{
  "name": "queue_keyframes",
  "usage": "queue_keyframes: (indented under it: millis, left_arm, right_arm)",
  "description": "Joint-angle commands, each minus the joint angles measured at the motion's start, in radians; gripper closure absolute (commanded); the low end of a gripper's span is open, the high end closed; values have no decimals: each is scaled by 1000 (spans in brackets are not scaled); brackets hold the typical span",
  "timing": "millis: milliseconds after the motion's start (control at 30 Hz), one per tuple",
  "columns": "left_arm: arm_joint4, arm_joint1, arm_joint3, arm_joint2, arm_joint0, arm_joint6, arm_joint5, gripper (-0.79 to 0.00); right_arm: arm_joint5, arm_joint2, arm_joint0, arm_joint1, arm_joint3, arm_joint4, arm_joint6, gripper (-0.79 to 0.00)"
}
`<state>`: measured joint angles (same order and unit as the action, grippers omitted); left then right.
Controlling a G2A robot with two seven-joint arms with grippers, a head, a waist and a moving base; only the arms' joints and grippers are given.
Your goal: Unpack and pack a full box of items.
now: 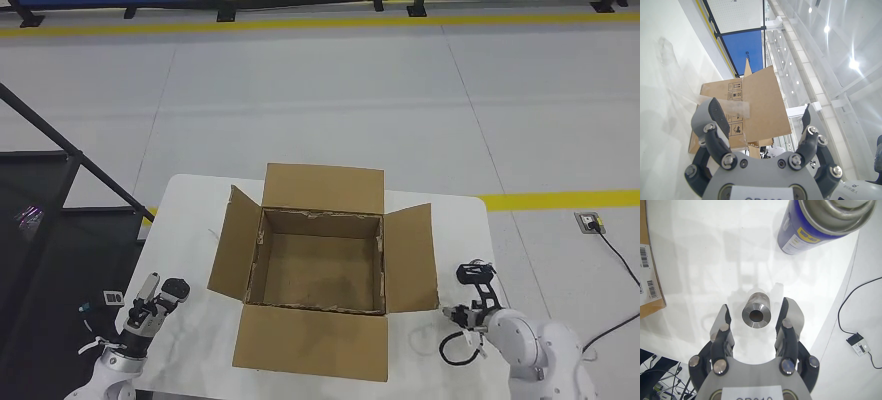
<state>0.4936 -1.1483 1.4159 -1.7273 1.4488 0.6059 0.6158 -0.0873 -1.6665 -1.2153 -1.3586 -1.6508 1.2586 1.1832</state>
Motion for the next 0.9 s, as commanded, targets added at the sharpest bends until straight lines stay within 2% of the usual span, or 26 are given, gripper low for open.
queue_keyframes:
  millis: [0,33,133,167,333,467,533,700,867]
  left_arm:
    - [0,0,0,0,0,0,0,-785]
    - [0,0,0,0,0,0,0,-785]
    - [0,0,0,0,0,0,0,-785]
    - [0,0,0,0,0,0,0,-785]
    - [0,0,0,0,0,0,0,-785]
    - [0,0,0,0,0,0,0,-785]
    - [0,0,0,0,0,0,0,-785]
    - [0,0,0,0,0,0,0,-785]
    - [0,0,0,0,0,0,0,-785]
  right_arm:
    - [0,2,6,2,10,-4,3,-228]
    - [-1,3,8,3,15,-8,3,-222]
    - [2,1,12,7,18,-16,-1,-9]
    - [2,-2,11,8,13,-19,-3,0]
    - [-5,-40,-11,19,-82,-32,-5,0]
    - [3,-82,-56,27,-281,-27,3,0]
    - [50,-99,-78,29,-399,18,-24,0]
    - [112,-55,-73,28,-631,51,-53,0]
    - [102,73,36,28,-680,10,-25,0]
